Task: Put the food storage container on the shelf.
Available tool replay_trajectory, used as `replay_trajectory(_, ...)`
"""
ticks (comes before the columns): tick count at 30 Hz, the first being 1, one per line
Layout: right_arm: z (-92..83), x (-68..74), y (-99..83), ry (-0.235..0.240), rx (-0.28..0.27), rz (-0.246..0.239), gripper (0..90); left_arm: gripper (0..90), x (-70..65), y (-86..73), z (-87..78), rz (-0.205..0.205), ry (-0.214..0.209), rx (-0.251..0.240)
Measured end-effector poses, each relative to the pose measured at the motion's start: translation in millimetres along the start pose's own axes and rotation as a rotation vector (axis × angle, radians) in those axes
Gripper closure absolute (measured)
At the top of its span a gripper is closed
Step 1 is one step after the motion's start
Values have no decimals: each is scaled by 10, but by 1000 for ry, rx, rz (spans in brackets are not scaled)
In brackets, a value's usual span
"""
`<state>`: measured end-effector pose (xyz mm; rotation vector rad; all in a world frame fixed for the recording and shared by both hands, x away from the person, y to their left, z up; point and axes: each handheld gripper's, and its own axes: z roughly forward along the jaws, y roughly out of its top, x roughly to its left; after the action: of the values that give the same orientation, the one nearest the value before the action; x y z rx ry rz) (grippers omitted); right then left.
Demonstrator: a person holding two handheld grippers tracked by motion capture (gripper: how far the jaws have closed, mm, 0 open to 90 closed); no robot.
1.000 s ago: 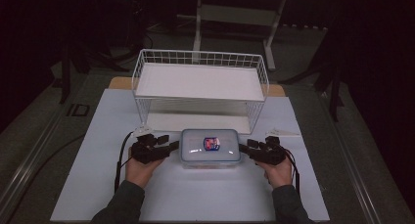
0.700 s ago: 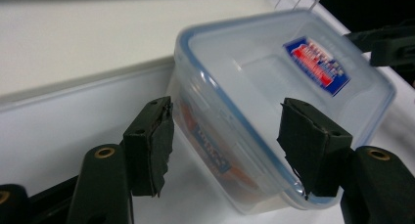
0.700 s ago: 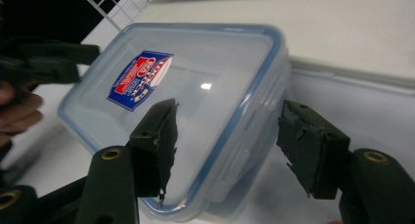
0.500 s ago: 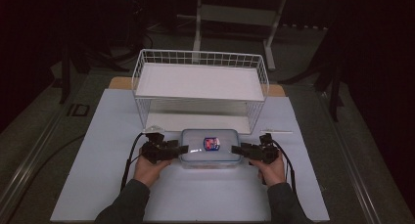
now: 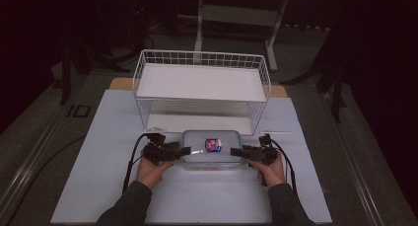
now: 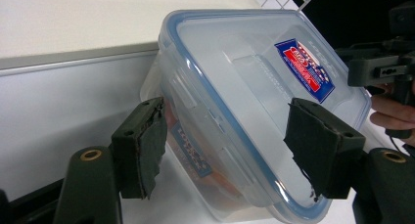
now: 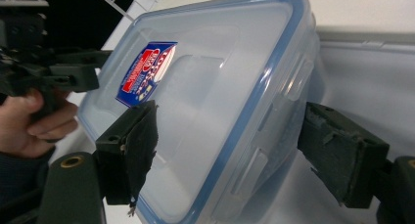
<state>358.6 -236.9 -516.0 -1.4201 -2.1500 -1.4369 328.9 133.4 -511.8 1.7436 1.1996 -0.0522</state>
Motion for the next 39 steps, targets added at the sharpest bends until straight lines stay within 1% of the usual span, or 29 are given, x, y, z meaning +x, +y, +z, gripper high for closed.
replay_trajectory(1,15,-23,-1,24,4,20,233,314,6,0,4,-7,-4,-1)
replay_trajectory(3,38,-36,-5,35,4,34,224,310,23,1,5,-18,-15,5)
replay_trajectory(6,33,-26,-5,33,6,34,233,310,33,2,7,-27,-26,10)
replay_trajectory(7,25,-32,-10,47,10,39,257,298,39,2,11,-32,-45,21)
replay_trajectory(8,25,-32,-10,47,10,39,257,298,38,-1,21,-38,-59,27)
replay_trajectory(9,26,-34,-14,60,12,36,276,287,34,-5,32,-43,-63,39)
replay_trajectory(10,33,-20,-25,75,14,27,281,251,36,-6,32,-45,-67,41)
replay_trajectory(11,33,-20,-25,75,14,27,281,258,36,-6,32,-45,-67,41)
replay_trajectory(12,37,-6,-30,76,14,16,283,258,53,-6,8,-56,-74,32)
replay_trajectory(13,40,24,-41,79,16,10,294,290,66,-8,-7,-65,-77,29)
replay_trajectory(16,17,31,-63,87,2,3,329,355,101,-22,-64,-90,-103,19)
replay_trajectory(17,17,31,-63,87,2,3,329,371,101,-22,-64,-90,-103,19)
replay_trajectory(18,3,37,-75,91,-3,3,342,371,101,-32,-95,-92,-113,21)
replay_trajectory(21,-43,66,-108,93,-14,-9,379,411,87,-49,-131,-93,-121,16)
replay_trajectory(25,-101,109,-137,94,-18,-27,419,457,52,-77,-193,-79,-129,8)
replay_trajectory(27,-125,127,-152,92,-20,-44,436,475,35,-98,-223,-74,-134,3)
replay_trajectory(28,-155,161,-171,89,-18,-57,449,496,23,-112,-239,-75,-138,-1)
replay_trajectory(29,-155,161,-171,89,-18,-57,449,496,12,-129,-258,-69,-137,-4)
replay_trajectory(31,-186,189,-191,86,-14,-72,472,508,-20,-161,-284,-54,-137,-11)
replay_trajectory(34,-219,239,-219,74,-10,-105,480,509,-62,-197,-312,-29,-127,-14)
replay_trajectory(35,-224,245,-224,74,-11,-108,483,509,-69,-212,-319,-32,-129,-16)
replay_trajectory(36,-231,251,-232,74,-11,-109,485,508,-65,-243,-317,-42,-133,-28)
replay_trajectory(37,-231,251,-232,74,-11,-109,485,503,-65,-243,-317,-42,-133,-28)
replay_trajectory(38,-245,264,-253,71,-13,-112,489,499,-55,-261,-305,-60,-131,-28)
replay_trajectory(39,-246,262,-257,70,-12,-113,489,492,-52,-268,-297,-54,-116,-16)
